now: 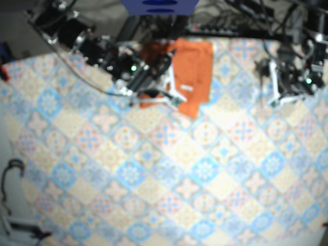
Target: Fold the T-shirt properly
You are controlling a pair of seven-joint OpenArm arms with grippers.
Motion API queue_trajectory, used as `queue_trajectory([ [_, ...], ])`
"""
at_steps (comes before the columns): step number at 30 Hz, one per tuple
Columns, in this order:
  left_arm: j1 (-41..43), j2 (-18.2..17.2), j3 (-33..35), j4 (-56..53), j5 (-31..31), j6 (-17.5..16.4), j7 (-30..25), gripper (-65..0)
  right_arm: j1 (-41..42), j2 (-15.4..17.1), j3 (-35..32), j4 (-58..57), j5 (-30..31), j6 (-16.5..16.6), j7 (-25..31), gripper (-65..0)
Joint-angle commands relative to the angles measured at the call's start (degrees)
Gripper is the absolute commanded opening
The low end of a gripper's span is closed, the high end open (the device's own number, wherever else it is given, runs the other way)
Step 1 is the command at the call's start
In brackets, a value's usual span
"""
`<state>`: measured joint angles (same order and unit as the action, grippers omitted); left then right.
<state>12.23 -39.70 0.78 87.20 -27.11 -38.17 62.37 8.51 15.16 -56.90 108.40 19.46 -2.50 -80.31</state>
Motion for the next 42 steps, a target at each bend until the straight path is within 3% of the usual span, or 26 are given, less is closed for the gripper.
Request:
queue_trajectory([
  [1, -0.58, -1.13, -0.64, 0.58, -0.18, 0.06, -0.35, -15.1, 0.41, -0.61, -0.37, 1.1, 0.1, -0.53, 0.31, -58.6],
  [6, -0.67, -1.13, -0.64, 0.58, -0.18, 0.06, -0.35, -15.1, -1.08, -2.01, -3.01, 0.83, 0.01, -0.62, 0.31, -58.3],
  [24, -0.84, -1.13, -0.56, 0.67, -0.18, 0.06, -0.35, -15.1, -2.23, -2.28, -0.81, -0.31, 0.98, 0.35, 0.31, -58.2],
  [36, -0.84, -1.13, -0.56, 0.67, -0.1, 0.15, -0.35, -15.1, -1.79, -2.28, -0.63, -6.38, 3.44, 0.88, 3.17, -58.2],
  [42, -0.84, -1.22, -0.64, 0.67, -0.1, 0.15, -0.35, -15.1, -0.73, -3.69, -1.16, -8.58, 3.53, 0.88, 2.56, -58.2],
])
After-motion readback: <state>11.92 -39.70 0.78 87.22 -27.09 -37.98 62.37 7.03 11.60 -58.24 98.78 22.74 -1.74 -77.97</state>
